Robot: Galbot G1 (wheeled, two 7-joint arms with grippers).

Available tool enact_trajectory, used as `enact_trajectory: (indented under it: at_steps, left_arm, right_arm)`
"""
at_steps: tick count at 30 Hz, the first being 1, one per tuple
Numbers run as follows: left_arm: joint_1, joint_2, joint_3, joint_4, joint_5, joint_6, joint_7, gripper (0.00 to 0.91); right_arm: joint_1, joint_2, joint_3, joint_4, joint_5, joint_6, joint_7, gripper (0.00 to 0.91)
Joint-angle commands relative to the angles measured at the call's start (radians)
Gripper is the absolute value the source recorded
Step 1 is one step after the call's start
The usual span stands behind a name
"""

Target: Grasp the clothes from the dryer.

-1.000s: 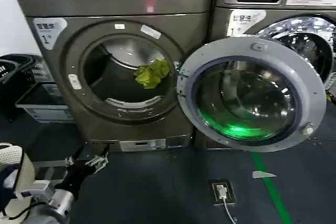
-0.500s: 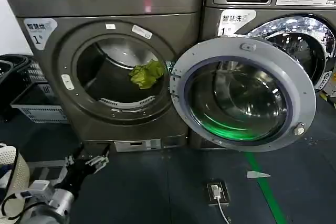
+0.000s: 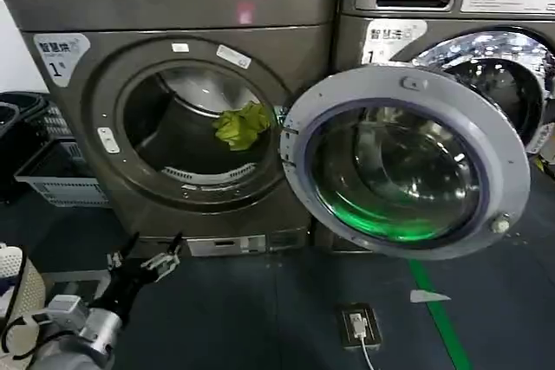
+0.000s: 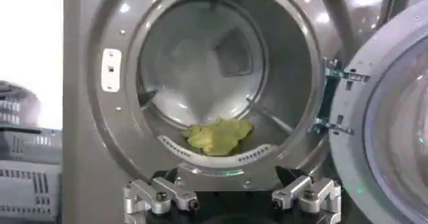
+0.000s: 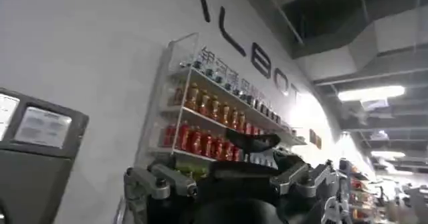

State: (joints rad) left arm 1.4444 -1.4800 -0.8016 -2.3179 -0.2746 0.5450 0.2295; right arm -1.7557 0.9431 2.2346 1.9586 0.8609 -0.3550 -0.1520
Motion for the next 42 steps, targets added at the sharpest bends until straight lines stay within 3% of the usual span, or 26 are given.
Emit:
enact_trajectory:
  at_steps: [1, 16, 30, 42]
  left_arm:
    - [0.002, 0.003, 0.000, -0.004, -0.001, -0.001, 0.000, 0.907]
    - [-0.002, 0.012, -0.005, -0.002, -0.002, -0.013, 0.001, 0.907]
    - [-0.008, 0.019, 0.012, 0.035, 0.076, -0.122, -0.004, 0.907]
    - [-0.010, 0.023, 0.013, 0.036, 0.077, -0.122, 0.001, 0.907]
  right_arm:
    - [-0.001, -0.001, 0.001, 0.001, -0.001, 0.007, 0.001, 0.907]
    - [-0.011, 0.009, 0.015, 0.011, 0.004, 0.003, -0.001, 0.907]
    - [-0.006, 0.011, 0.014, 0.012, 0.004, 0.005, -0.002, 0.907]
    - [-0.006, 0.012, 0.016, 0.011, 0.005, 0.006, -0.002, 0.907]
